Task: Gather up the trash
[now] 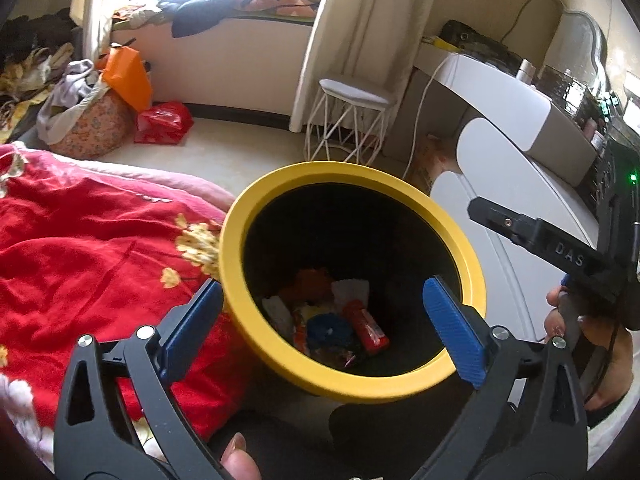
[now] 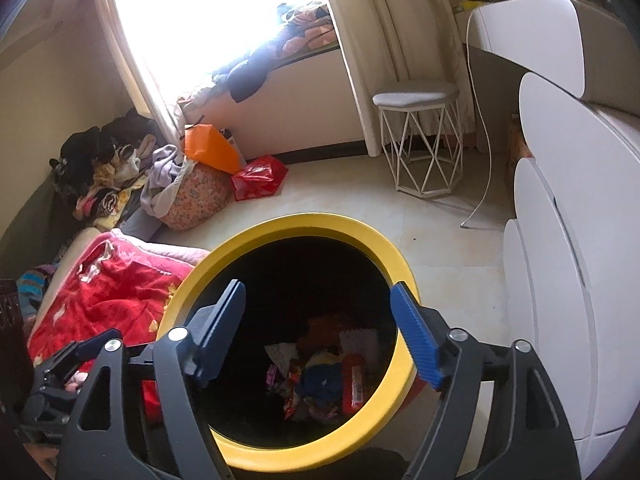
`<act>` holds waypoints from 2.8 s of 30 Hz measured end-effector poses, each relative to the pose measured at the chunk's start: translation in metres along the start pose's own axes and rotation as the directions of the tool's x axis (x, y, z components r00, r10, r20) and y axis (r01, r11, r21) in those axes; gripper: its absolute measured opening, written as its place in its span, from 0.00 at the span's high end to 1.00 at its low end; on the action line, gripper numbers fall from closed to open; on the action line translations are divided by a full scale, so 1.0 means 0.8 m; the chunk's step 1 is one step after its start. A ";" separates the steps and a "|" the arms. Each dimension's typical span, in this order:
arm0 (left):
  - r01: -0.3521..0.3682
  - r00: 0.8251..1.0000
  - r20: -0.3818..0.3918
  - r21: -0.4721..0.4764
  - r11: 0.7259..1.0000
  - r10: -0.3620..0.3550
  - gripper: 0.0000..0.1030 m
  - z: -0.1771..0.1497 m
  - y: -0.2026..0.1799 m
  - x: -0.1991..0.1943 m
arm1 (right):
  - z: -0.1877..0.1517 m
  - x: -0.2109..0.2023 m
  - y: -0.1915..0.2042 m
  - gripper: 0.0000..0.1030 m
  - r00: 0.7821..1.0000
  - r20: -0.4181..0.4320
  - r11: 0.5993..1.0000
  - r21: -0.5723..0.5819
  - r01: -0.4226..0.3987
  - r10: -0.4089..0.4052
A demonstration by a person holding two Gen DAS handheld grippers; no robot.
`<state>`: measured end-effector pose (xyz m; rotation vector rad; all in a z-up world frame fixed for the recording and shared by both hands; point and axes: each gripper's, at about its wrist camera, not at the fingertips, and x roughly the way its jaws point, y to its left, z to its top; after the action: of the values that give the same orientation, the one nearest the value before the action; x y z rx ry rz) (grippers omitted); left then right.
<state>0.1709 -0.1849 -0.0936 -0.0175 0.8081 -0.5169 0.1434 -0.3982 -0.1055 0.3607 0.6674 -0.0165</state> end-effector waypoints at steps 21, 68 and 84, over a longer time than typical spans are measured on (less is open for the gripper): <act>-0.156 0.985 0.054 -0.097 0.983 0.162 0.10 -0.011 0.056 -0.074 | -0.018 -0.033 0.075 0.08 0.999 0.018 0.991 -0.131 -0.027 0.029; -0.383 0.820 0.387 -0.178 0.907 0.422 0.10 -0.109 0.091 -0.270 | -0.126 -0.163 0.209 0.06 0.867 0.475 0.941 -0.338 0.020 0.152; -0.377 0.823 0.385 -0.179 0.909 0.418 0.10 -0.110 0.090 -0.269 | -0.128 -0.159 0.208 0.06 0.872 0.468 0.942 -0.335 0.021 0.147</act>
<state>0.0177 -0.0094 -0.0226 -0.0438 0.3947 -0.0645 0.0030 -0.2211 -0.0488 0.0425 0.1453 0.0670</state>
